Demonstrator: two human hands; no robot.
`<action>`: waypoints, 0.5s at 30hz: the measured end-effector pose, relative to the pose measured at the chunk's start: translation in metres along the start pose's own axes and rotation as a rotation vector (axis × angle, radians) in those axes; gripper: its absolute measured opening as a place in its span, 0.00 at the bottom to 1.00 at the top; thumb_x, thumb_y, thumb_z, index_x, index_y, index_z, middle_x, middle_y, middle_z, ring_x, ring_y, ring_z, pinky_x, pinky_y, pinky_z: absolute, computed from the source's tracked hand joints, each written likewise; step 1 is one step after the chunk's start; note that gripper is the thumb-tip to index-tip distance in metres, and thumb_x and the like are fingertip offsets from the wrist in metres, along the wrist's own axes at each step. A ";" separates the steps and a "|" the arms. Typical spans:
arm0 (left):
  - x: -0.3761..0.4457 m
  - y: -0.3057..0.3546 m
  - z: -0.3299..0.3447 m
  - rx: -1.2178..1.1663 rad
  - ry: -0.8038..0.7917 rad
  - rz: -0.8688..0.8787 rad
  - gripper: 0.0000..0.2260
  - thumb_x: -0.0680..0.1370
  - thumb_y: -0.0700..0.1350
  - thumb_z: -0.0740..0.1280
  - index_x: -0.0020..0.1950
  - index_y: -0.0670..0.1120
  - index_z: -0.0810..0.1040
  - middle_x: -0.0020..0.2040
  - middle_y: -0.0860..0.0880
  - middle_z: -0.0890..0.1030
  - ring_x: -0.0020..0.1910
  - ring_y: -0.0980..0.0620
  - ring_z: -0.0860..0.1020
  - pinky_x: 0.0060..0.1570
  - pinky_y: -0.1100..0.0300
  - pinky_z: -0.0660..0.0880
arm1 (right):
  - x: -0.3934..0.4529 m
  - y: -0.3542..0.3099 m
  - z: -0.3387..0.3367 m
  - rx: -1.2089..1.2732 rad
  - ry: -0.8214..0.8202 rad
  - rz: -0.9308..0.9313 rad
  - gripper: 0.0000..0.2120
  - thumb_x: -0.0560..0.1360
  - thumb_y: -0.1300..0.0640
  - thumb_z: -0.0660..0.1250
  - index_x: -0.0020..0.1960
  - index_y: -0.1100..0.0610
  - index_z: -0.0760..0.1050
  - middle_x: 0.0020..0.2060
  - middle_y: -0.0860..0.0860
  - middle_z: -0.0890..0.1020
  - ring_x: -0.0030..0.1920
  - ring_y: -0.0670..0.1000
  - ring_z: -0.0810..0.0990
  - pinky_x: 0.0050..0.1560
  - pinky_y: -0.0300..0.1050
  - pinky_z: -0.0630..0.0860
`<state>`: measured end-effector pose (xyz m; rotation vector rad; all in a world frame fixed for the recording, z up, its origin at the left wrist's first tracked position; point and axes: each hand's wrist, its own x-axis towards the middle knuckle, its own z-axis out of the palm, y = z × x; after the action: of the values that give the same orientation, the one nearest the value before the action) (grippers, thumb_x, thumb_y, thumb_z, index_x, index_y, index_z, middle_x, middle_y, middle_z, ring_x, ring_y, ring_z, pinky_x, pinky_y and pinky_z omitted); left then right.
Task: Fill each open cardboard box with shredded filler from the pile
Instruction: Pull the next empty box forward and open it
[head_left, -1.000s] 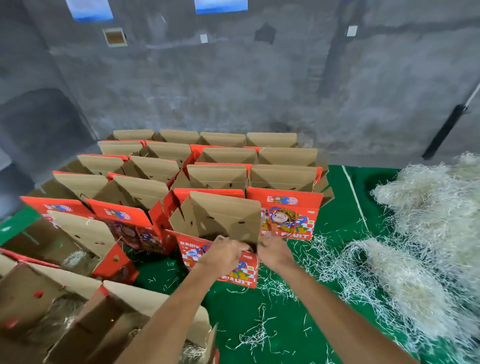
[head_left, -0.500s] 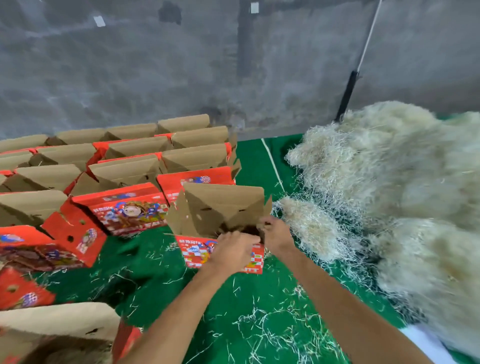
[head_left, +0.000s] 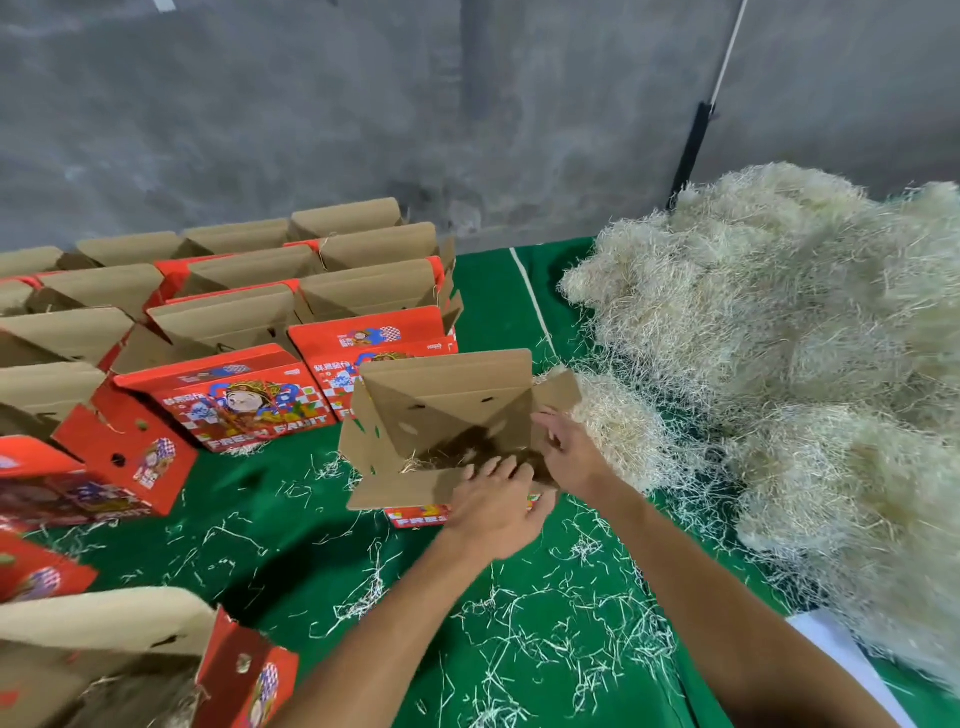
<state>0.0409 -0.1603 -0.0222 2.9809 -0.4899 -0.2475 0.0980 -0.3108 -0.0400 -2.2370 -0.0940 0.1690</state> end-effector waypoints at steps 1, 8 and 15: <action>0.001 -0.006 0.001 -0.007 -0.075 0.006 0.31 0.78 0.67 0.45 0.71 0.50 0.69 0.75 0.47 0.67 0.75 0.47 0.63 0.73 0.43 0.57 | 0.000 0.000 0.002 0.044 0.003 0.012 0.21 0.82 0.64 0.58 0.74 0.55 0.69 0.72 0.52 0.71 0.67 0.54 0.74 0.68 0.53 0.74; 0.011 -0.049 0.025 -0.049 0.001 0.020 0.31 0.79 0.68 0.46 0.76 0.53 0.61 0.75 0.53 0.66 0.75 0.49 0.63 0.74 0.44 0.57 | 0.001 0.000 0.013 0.150 -0.005 0.136 0.23 0.83 0.64 0.55 0.76 0.51 0.63 0.60 0.55 0.78 0.47 0.50 0.81 0.46 0.43 0.83; 0.028 -0.064 0.046 0.122 0.233 0.013 0.07 0.80 0.55 0.59 0.54 0.54 0.72 0.53 0.56 0.80 0.54 0.52 0.75 0.51 0.54 0.69 | 0.012 0.012 0.027 0.178 0.088 0.163 0.18 0.75 0.61 0.72 0.58 0.45 0.73 0.32 0.38 0.78 0.30 0.38 0.74 0.31 0.28 0.71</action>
<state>0.0790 -0.1129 -0.0804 3.0671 -0.5125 0.1345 0.1058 -0.2960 -0.0674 -2.0701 0.1462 0.1603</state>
